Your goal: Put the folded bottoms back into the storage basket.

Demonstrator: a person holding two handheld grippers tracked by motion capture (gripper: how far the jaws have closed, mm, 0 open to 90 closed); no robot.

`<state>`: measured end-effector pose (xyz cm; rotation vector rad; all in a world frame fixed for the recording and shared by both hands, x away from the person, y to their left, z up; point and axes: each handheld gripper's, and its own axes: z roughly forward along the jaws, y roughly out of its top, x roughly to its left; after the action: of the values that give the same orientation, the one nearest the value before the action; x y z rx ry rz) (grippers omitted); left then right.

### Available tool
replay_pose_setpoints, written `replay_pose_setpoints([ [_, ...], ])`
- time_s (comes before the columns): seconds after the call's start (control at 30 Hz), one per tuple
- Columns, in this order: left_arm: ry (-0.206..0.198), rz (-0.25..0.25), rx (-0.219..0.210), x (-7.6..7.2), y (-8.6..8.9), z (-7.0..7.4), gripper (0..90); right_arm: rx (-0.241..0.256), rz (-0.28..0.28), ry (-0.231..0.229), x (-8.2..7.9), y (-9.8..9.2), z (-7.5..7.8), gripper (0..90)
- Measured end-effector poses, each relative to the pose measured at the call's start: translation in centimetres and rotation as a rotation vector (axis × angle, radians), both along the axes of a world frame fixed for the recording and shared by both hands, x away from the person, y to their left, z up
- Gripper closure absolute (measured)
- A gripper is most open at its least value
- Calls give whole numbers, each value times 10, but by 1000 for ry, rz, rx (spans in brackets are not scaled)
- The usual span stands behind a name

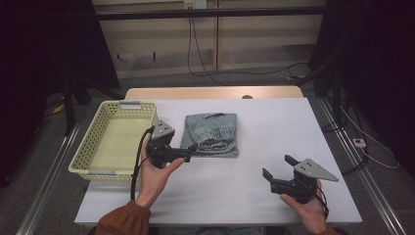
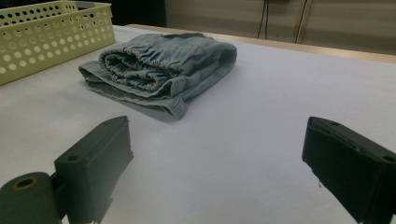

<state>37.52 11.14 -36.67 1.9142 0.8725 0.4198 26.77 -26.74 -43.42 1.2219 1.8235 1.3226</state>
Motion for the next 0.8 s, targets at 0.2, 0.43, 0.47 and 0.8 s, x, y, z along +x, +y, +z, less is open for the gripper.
replay_pose_setpoints([
  [0.2,2,8,8,11,-5,1,71,1,0,3,1,0,0,82],
  [0.43,64,43,3,37,-11,-12,70,1,2,5,0,0,0,83],
  [0.47,64,43,3,37,-11,-12,71,2,2,6,0,0,0,83],
  [0.8,70,56,42,75,-23,-13,77,6,4,14,1,-1,-1,83],
])
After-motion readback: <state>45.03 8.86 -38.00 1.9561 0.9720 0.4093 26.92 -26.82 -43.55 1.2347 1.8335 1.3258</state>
